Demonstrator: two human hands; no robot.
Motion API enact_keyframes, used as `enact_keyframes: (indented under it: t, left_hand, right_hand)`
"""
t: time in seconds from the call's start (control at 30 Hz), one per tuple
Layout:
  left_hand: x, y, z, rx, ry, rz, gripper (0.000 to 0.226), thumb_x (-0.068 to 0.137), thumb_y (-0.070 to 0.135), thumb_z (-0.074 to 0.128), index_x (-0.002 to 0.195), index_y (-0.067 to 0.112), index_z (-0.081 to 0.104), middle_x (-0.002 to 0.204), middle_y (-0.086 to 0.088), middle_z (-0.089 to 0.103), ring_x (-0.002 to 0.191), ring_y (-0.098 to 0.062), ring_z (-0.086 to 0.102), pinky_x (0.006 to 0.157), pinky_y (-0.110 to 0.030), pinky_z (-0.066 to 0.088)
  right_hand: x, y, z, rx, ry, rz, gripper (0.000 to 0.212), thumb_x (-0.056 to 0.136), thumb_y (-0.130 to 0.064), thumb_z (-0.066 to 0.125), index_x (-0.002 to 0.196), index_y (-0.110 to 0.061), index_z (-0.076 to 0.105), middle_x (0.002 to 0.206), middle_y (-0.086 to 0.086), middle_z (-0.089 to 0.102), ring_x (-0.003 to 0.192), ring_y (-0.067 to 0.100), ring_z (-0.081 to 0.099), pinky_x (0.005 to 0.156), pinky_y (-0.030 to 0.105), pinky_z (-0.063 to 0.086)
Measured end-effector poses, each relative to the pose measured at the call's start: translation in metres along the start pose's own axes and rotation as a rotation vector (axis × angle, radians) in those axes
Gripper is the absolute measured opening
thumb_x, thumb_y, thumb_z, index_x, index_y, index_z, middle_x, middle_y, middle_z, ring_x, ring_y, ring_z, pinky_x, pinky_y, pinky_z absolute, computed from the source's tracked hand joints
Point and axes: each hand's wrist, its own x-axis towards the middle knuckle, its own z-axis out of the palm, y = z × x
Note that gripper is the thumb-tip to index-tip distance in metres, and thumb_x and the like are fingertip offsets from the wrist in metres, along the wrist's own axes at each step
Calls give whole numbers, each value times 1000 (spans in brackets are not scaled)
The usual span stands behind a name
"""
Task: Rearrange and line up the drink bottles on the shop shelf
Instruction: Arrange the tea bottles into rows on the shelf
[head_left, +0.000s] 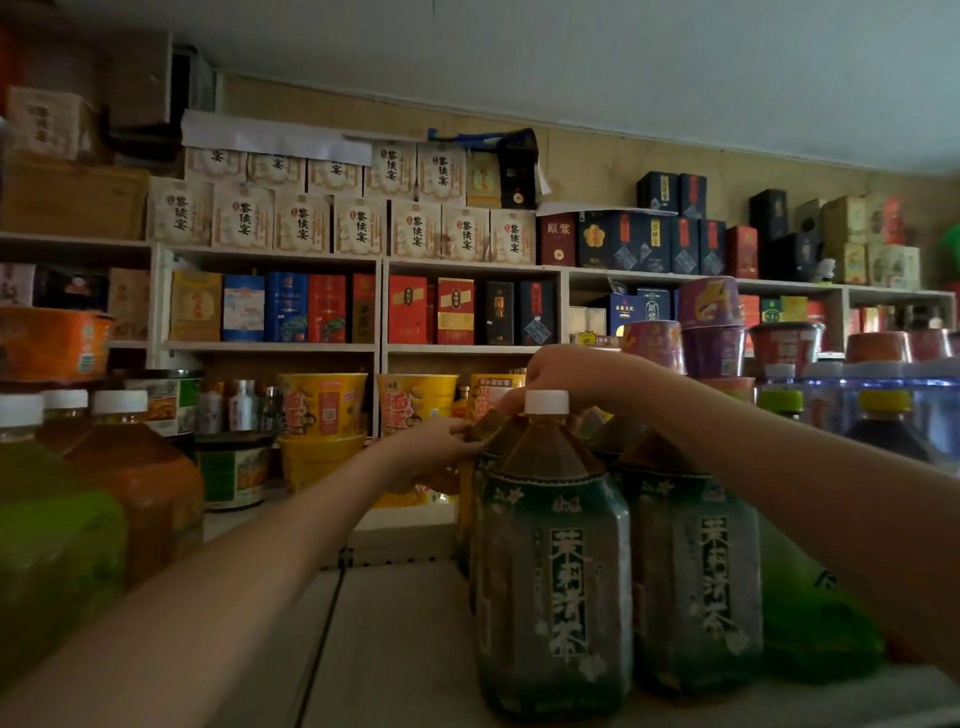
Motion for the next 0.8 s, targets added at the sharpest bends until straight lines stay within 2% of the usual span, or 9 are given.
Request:
enact_keyframes:
  t: [0.1, 0.2, 0.27, 0.37, 0.47, 0.53, 0.63, 0.7, 0.8]
  left_hand:
    - [-5, -5, 4, -87, 15, -34, 19, 91, 42, 54, 108, 34, 58, 85, 10, 70, 83, -12, 69, 70, -30, 56]
    - [-8, -12, 13, -214, 13, -77, 46, 90, 53, 50, 127, 26, 50, 125, 0, 58, 123, -27, 50, 105, -45, 38]
    - [-14, -10, 26, -384, 49, -98, 56, 89, 54, 52, 134, 21, 46, 139, -8, 49, 132, -30, 40, 111, -48, 29]
    - [-30, 1, 45, -589, 100, -106, 38, 90, 54, 51, 108, 21, 58, 120, -8, 62, 115, -29, 54, 102, -45, 40]
    - [-45, 12, 55, -717, 103, -134, 48, 90, 57, 45, 99, 13, 62, 81, -10, 73, 76, -28, 70, 62, -32, 55]
    - [-53, 20, 59, -784, 114, -142, 56, 90, 59, 41, 83, 10, 67, 61, -11, 71, 50, -25, 68, 37, -27, 49]
    - [-61, 28, 63, -870, 88, -109, 68, 90, 65, 33, 74, 13, 74, 66, -13, 72, 52, -25, 69, 52, -29, 49]
    - [-68, 30, 67, -883, 63, -94, 75, 88, 70, 30, 72, 14, 78, 76, -14, 73, 62, -27, 71, 63, -32, 46]
    - [-80, 34, 76, -841, 91, -110, 78, 86, 74, 28, 66, 18, 79, 76, -13, 74, 65, -26, 72, 58, -32, 51]
  right_hand:
    - [-10, -4, 1, 14, -5, 36, 20, 91, -28, 60, 83, -10, 60, 69, 1, 66, 50, 6, 63, 41, 14, 45]
    - [-19, -11, 3, 23, 11, 73, 20, 93, -22, 57, 101, -4, 61, 91, 10, 68, 68, 15, 66, 53, 21, 54]
    - [-27, -11, 4, 76, 23, 108, 23, 95, -16, 53, 111, -1, 59, 105, 14, 66, 84, 20, 65, 70, 27, 55]
    - [-44, -10, 5, 153, 54, 121, 33, 97, -26, 48, 118, -2, 56, 115, 13, 62, 101, 24, 61, 85, 35, 52]
    - [-62, -10, 3, 608, 81, 226, 53, 96, -48, 40, 125, -6, 52, 120, 11, 57, 105, 24, 56, 84, 36, 48]
    - [-70, -9, 6, 796, 113, 269, 58, 95, -52, 38, 129, -7, 50, 128, 12, 53, 113, 24, 52, 101, 41, 41]
    - [-82, -12, 19, 829, 167, 246, 69, 91, -64, 32, 137, -14, 43, 137, 10, 49, 124, 26, 46, 109, 47, 31]
    - [-89, -15, 29, 869, 140, 222, 72, 87, -70, 30, 135, -18, 45, 129, 10, 55, 120, 27, 50, 107, 48, 33]
    - [-98, -26, 42, 829, 169, 164, 74, 86, -73, 25, 122, -17, 56, 109, 8, 65, 103, 23, 59, 97, 40, 41]
